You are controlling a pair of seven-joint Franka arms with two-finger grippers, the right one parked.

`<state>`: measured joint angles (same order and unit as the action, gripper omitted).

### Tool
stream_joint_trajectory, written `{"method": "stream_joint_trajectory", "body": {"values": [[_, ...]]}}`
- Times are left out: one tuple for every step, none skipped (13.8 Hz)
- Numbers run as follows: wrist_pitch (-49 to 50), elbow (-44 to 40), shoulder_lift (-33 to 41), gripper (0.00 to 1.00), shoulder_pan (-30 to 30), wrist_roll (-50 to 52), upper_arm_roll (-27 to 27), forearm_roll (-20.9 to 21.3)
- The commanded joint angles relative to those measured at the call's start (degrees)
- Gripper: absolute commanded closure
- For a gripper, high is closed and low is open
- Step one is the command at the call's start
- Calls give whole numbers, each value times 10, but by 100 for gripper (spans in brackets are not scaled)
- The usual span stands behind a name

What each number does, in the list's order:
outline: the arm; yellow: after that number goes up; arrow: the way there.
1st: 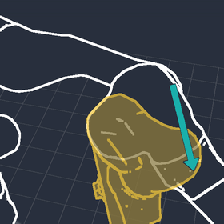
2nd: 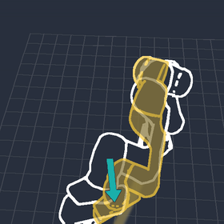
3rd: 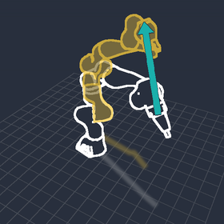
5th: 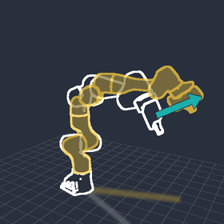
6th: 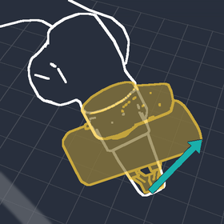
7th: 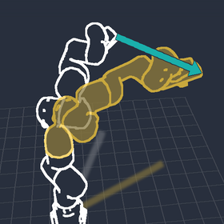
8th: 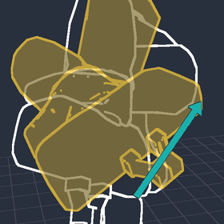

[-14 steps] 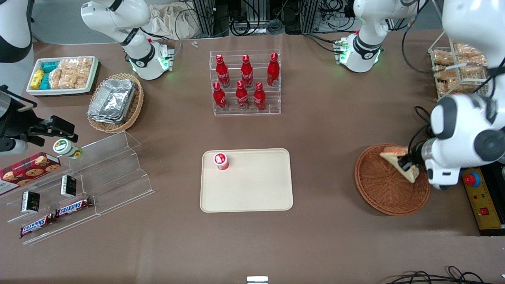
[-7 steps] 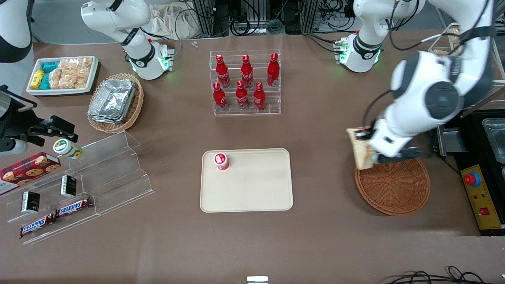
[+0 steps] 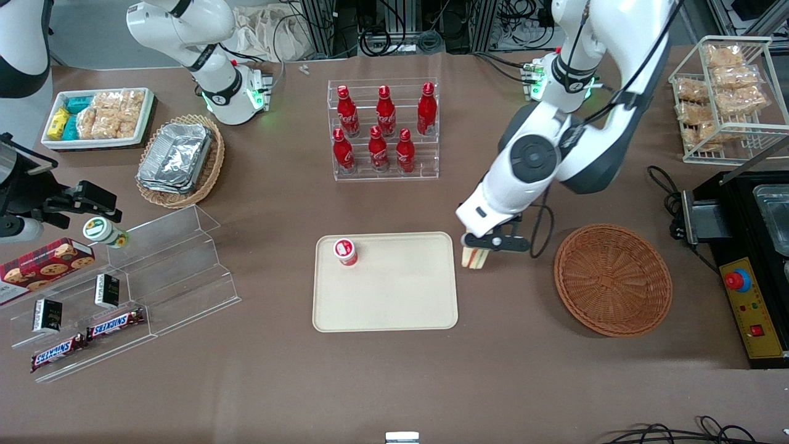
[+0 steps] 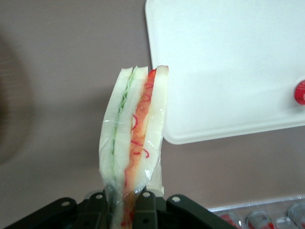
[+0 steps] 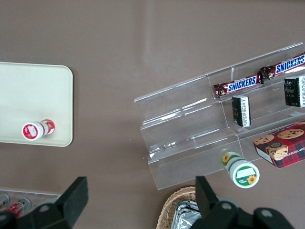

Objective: Place sandwich from basket to tray
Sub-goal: 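Carry the held sandwich over to the white tray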

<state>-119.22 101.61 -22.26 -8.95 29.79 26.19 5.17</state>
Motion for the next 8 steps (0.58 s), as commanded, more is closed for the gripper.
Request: {"method": "stream_joint_trajectory", "body": {"values": [[-22,-76,-96,100,-37,68,-1,56],[-22,-112,-131,100,-46,104,-2,88],[-22,-133,-163,100,-57,139,-2,122],[-23,-149,-188,100,-69,167,-2,150],[-23,-166,-209,100,-75,185,-2,172],[-24,-180,-225,100,-76,198,-2,186],[-24,-190,-234,100,-77,200,-2,191],[-27,-193,-240,100,-83,200,-2,192]]}}
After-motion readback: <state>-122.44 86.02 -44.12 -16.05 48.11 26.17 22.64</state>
